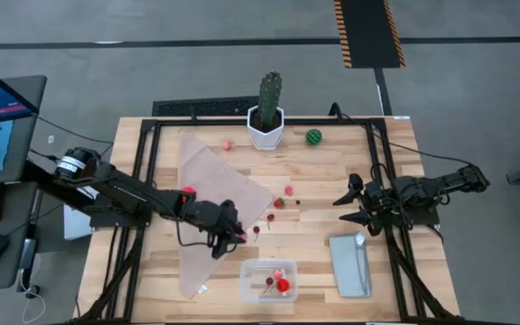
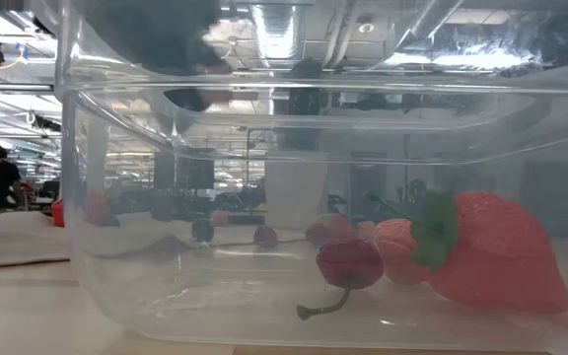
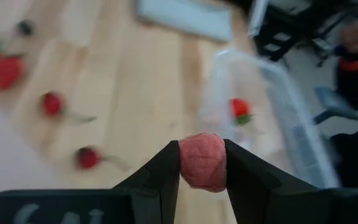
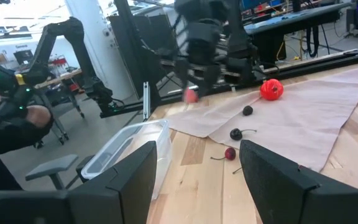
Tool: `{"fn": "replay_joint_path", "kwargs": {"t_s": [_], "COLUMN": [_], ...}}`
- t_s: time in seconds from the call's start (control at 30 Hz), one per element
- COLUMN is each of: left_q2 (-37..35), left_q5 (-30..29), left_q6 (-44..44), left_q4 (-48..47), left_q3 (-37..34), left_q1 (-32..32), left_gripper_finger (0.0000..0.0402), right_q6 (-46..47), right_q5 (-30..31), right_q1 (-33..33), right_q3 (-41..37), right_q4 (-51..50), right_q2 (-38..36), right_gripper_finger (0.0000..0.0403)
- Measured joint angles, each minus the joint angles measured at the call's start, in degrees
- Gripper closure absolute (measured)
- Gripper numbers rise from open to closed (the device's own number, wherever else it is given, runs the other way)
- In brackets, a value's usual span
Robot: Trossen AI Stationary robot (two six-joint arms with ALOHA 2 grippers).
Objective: Pick and placing Produce into tupperware
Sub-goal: Put the bottom left peach into the transparent bin
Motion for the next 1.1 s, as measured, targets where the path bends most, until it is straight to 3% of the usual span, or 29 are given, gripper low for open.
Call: {"fn": "replay_joint_path", "kwargs": {"t_s": [0.27,0.5,0.8,0.93,1.1], "left_q2": [3.19,10.36,14.85,16.44,17.61], "left_q5": [-4.22,-2.13,-0.18,-2.2,-4.2], "left_q6": [-2.37,-2.63,-0.72,-0.27,2.56], "left_q4": [7.29,17.48,11.23,5.98,6.25], "left_q3": [0.09,0.86,8.57,11.17,12.89], "left_q1": [-6.27,-9.52,-12.05,-12.05,-12.09], "left_gripper_finger": [0.0299,0.0299,0.0299,0.0298,0.0275], "right_q6": [-0.02,0.61,0.87,0.94,1.07], "right_q5": [0.0,0.0,0.02,0.04,0.03], "right_q1": [0.0,0.0,-0.02,0.0,-0.02], "right_q3": [0.0,0.0,0.0,0.02,0.02], "right_q4": [-0.02,-0.04,-0.04,-0.03,-0.04], "right_q2": [-0.01,0.01,1.49,2.11,2.57], "right_gripper_finger": [0.0148,0.0148,0.0148,0.0148,0.0148]}}
